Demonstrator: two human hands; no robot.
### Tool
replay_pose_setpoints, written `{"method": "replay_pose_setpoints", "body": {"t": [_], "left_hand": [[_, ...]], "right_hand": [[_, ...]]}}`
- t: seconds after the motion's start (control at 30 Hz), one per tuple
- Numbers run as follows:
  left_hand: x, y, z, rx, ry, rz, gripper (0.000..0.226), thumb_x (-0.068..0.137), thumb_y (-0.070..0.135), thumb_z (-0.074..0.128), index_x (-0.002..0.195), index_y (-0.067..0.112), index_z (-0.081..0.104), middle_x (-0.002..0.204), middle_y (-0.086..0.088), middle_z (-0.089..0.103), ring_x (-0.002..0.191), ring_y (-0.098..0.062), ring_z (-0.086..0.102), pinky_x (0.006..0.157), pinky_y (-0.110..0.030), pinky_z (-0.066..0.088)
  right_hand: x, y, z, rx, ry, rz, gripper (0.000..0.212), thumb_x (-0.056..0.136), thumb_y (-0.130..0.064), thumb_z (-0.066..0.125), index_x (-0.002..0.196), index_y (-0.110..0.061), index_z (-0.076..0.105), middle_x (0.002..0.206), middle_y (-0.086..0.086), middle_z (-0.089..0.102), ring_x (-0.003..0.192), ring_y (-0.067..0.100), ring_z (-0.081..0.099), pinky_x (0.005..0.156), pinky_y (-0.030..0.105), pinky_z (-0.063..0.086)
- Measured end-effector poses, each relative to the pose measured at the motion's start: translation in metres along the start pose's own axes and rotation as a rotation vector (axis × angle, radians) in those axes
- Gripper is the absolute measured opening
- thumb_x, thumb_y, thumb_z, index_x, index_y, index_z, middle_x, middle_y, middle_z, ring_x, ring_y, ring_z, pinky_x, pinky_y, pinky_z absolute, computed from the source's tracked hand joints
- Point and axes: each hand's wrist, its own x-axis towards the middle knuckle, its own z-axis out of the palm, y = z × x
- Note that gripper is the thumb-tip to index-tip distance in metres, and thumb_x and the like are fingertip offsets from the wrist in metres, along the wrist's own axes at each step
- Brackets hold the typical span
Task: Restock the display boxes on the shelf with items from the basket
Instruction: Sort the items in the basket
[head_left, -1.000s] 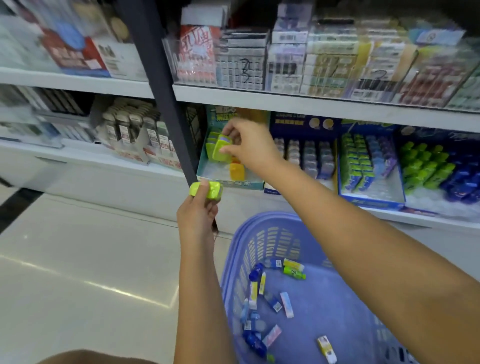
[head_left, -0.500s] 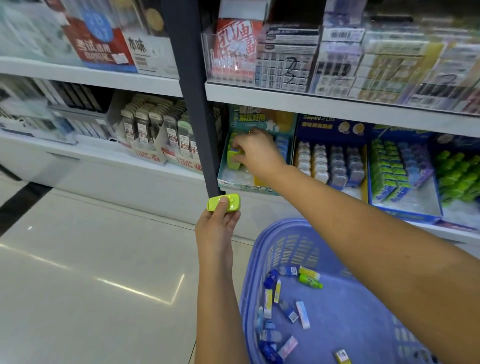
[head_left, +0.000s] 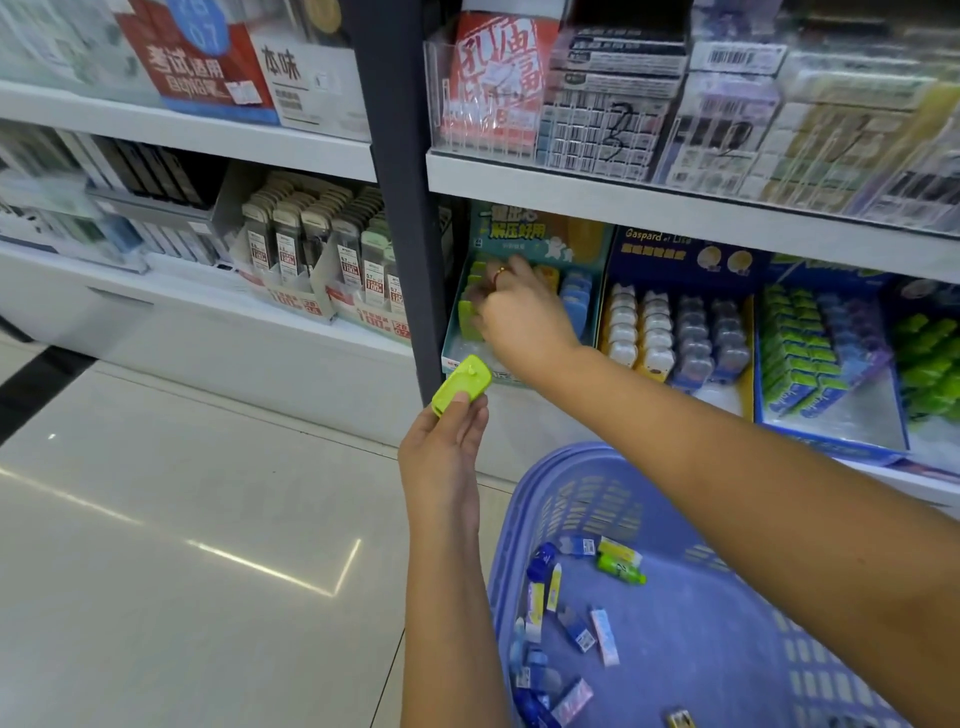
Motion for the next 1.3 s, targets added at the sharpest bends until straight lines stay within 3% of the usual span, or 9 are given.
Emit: {"method": "replay_pose_setpoints", "body": {"t": [0.13, 0.3, 0.37, 0.53, 0.63, 0.73, 1.0, 1.13, 1.3], "left_hand": [[-0.001, -0.002, 0.006, -0.038, -0.009, 0.022, 0.013, 0.093, 0.005, 0.055, 0.103, 0.005, 0.063, 0.1, -0.01, 0.07, 0.092, -0.016, 0.069, 0.08, -0.02, 0.056], [0.001, 0.003, 0.014, -0.045, -0.053, 0.127, 0.018, 0.093, 0.007, 0.057, 0.109, 0.002, 0.062, 0.102, -0.011, 0.068, 0.089, -0.013, 0.069, 0.079, -0.02, 0.055], [0.003, 0.006, 0.018, 0.046, -0.067, 0.198, 0.019, 0.092, 0.008, 0.058, 0.109, 0.002, 0.062, 0.099, -0.01, 0.069, 0.088, -0.013, 0.069, 0.078, -0.019, 0.054], [0.007, 0.007, 0.023, 0.519, -0.076, 0.418, 0.032, 0.092, 0.016, 0.06, 0.124, 0.012, 0.059, 0.111, -0.006, 0.068, 0.103, -0.014, 0.065, 0.085, -0.021, 0.052], [0.012, -0.001, 0.026, 1.117, -0.095, 0.675, 0.045, 0.094, 0.023, 0.055, 0.138, 0.014, 0.047, 0.137, -0.004, 0.052, 0.13, -0.015, 0.044, 0.107, -0.026, 0.035], [0.013, -0.012, 0.027, 1.472, -0.195, 0.645, 0.05, 0.095, 0.023, 0.052, 0.142, 0.01, 0.041, 0.149, -0.005, 0.038, 0.143, -0.019, 0.02, 0.114, -0.026, 0.017], [0.02, -0.012, 0.031, 1.592, -0.232, 0.663, 0.045, 0.092, 0.022, 0.056, 0.135, 0.011, 0.049, 0.134, -0.005, 0.048, 0.131, -0.019, 0.033, 0.105, -0.025, 0.028], [0.021, -0.013, 0.03, 1.584, -0.24, 0.657, 0.045, 0.092, 0.023, 0.056, 0.135, 0.011, 0.048, 0.134, -0.005, 0.047, 0.131, -0.018, 0.032, 0.103, -0.023, 0.027], [0.024, -0.012, 0.027, 1.576, -0.266, 0.665, 0.044, 0.092, 0.022, 0.056, 0.133, 0.01, 0.05, 0.133, -0.006, 0.047, 0.131, -0.019, 0.033, 0.103, -0.023, 0.026]], "right_hand": [[0.0, -0.001, -0.015, -0.106, -0.066, -0.058, 0.033, 0.094, -0.031, 0.047, 0.114, -0.013, 0.066, 0.133, 0.007, 0.046, 0.125, 0.029, 0.033, 0.096, 0.036, 0.028], [-0.028, -0.006, -0.048, 0.606, -0.079, 0.102, 0.03, 0.091, -0.031, 0.058, 0.115, -0.016, 0.065, 0.109, 0.001, 0.062, 0.091, 0.006, 0.054, 0.078, 0.017, 0.039], [-0.04, -0.004, -0.056, 0.761, -0.162, 0.117, 0.021, 0.087, -0.02, 0.066, 0.107, -0.015, 0.069, 0.094, -0.003, 0.066, 0.074, -0.002, 0.055, 0.068, 0.009, 0.043], [-0.038, 0.015, -0.068, 0.879, -0.139, 0.189, 0.023, 0.078, -0.009, 0.074, 0.1, -0.011, 0.069, 0.087, 0.002, 0.065, 0.076, 0.008, 0.059, 0.072, 0.012, 0.049], [-0.024, 0.027, -0.065, 0.698, -0.008, 0.226, 0.023, 0.08, -0.011, 0.072, 0.102, -0.014, 0.069, 0.09, 0.002, 0.066, 0.079, 0.011, 0.059, 0.076, 0.023, 0.051], [-0.011, 0.027, -0.057, 0.434, -0.014, 0.17, 0.024, 0.084, -0.013, 0.067, 0.108, -0.012, 0.068, 0.102, 0.006, 0.067, 0.088, 0.015, 0.059, 0.08, 0.027, 0.047], [0.006, 0.018, -0.041, 0.081, -0.262, 0.046, 0.021, 0.085, -0.006, 0.059, 0.102, 0.0, 0.069, 0.11, 0.022, 0.066, 0.103, 0.034, 0.062, 0.086, 0.038, 0.052], [0.01, 0.018, -0.038, 0.08, -0.325, 0.13, 0.011, 0.084, -0.001, 0.053, 0.079, 0.004, 0.061, 0.08, 0.017, 0.052, 0.082, 0.026, 0.056, 0.064, 0.024, 0.037], [0.006, 0.022, -0.027, 0.126, -0.224, 0.166, 0.03, 0.091, -0.013, 0.052, 0.118, -0.001, 0.056, 0.118, 0.017, 0.051, 0.113, 0.03, 0.05, 0.074, 0.029, 0.037]]}}
